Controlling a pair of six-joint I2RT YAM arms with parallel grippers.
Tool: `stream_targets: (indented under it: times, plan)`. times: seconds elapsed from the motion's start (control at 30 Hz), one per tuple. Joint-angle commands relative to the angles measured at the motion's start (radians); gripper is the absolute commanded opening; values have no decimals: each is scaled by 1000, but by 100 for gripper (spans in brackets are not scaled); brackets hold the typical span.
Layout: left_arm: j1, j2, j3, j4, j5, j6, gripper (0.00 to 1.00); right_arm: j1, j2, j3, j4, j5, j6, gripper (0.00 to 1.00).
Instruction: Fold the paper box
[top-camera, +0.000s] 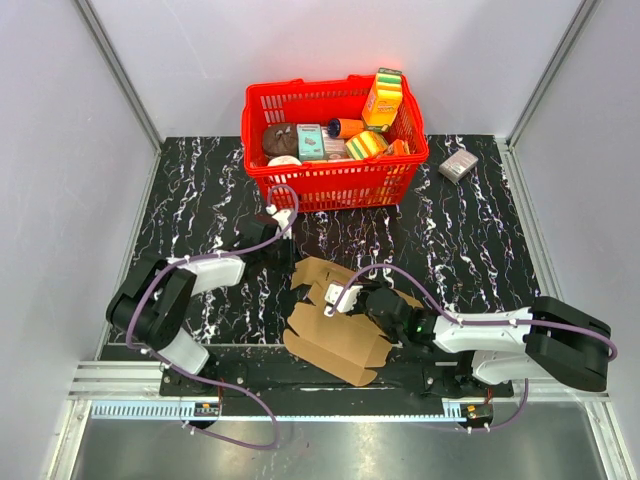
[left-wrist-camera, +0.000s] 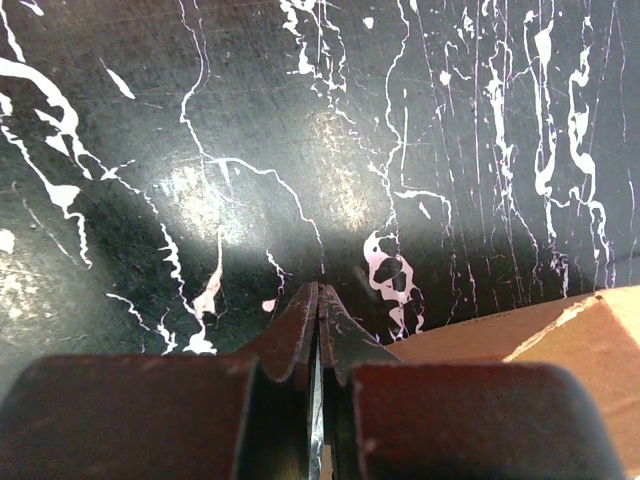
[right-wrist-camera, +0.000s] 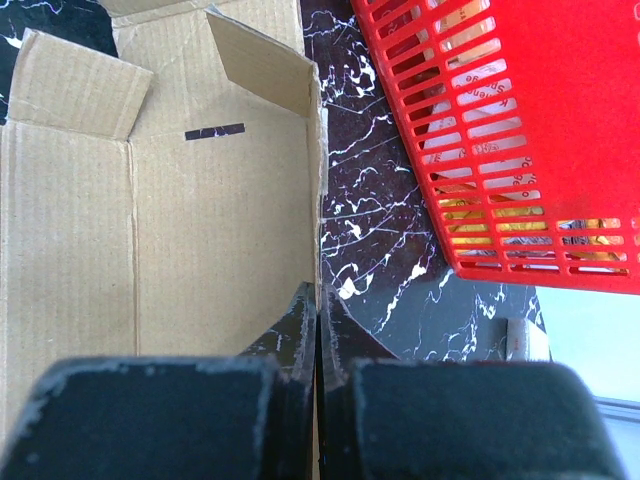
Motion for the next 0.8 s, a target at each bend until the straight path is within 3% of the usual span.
stream_targets:
  times: [0.0,0.77]
  plan:
    - [-3,25,21,82,52,-6,7,-9,-42,8,53,-41,14,0]
    - [-1,-53,-109,243,190,-35,2,-9,19,34,41,2,1,0]
